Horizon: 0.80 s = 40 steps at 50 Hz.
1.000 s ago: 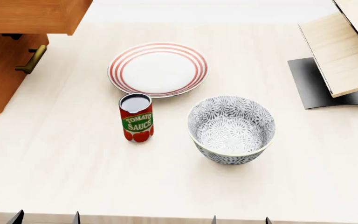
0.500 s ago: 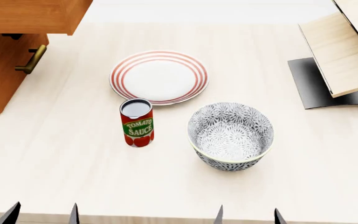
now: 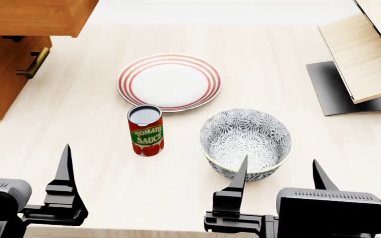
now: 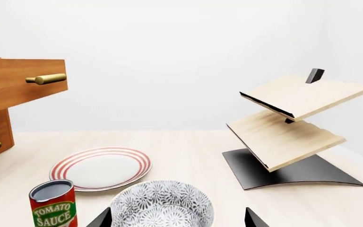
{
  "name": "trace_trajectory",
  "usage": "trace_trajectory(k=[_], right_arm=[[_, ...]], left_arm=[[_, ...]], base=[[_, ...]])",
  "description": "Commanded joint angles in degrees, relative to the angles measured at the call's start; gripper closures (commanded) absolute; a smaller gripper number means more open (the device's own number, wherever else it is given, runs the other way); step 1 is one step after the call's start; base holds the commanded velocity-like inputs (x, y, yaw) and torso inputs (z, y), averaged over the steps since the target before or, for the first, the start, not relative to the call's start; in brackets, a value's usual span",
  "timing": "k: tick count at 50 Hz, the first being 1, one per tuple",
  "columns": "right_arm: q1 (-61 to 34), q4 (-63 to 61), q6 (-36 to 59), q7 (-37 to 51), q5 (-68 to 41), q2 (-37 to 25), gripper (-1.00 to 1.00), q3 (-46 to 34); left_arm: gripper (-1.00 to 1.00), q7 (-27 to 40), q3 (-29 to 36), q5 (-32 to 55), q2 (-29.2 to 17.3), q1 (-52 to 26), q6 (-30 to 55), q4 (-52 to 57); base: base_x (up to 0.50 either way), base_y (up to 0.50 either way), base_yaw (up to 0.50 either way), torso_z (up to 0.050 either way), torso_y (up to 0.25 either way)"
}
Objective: Close the top drawer of the cabinet.
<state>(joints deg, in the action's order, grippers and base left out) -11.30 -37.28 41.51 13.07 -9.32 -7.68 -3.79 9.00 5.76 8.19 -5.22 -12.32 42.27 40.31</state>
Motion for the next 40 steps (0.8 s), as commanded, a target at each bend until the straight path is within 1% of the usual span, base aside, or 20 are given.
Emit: trace_trajectory(k=[1, 2, 20, 26, 39, 40], right_arm=[[-1.8, -2.4, 3.5, 1.7, 0.5, -1.2, -1.0, -1.7], [-1.5, -2.2, 2.5, 0.4, -0.5, -1.4, -1.0, -1.7], [-1.9, -0.6, 2.6, 2.5, -0.1, -1.3, -1.0, -2.4], [-2.0, -0.8, 2.9, 2.8, -0.3, -1.5, -1.0, -2.8], [-1.7, 0.5, 1.8, 2.9, -0.6, -1.8, -1.0, -3.7], [-1.4, 0.7, 0.5, 3.1, -0.6, -1.5, -1.0, -3.3]], left_arm=[[-1.0, 1.4, 0.8, 0.4, -0.9, -1.9, 2.5, 1.7], [-1.0, 1.5, 0.9, 0.5, -0.9, -1.9, 2.5, 1.6], [-1.0, 2.7, 1.7, 0.7, -1.8, -1.5, 0.5, -0.5], [-1.0, 3.2, 1.8, 1.1, -2.0, -2.1, 1.3, -0.1], [-1.0, 3.7, 2.1, 1.8, -2.6, -2.0, 0.6, -0.5], [-1.0, 3.8, 2.1, 1.9, -2.6, -2.0, 0.6, -0.6]], base=[[0.0, 0.0, 0.0, 0.0, 0.0], [0.26, 0.0, 0.0, 0.0, 0.0], [0.5, 0.0, 0.0, 0.0, 0.0], [0.5, 0.0, 0.0, 0.0, 0.0], [0.5, 0.0, 0.0, 0.0, 0.001], [0.5, 0.0, 0.0, 0.0, 0.0]])
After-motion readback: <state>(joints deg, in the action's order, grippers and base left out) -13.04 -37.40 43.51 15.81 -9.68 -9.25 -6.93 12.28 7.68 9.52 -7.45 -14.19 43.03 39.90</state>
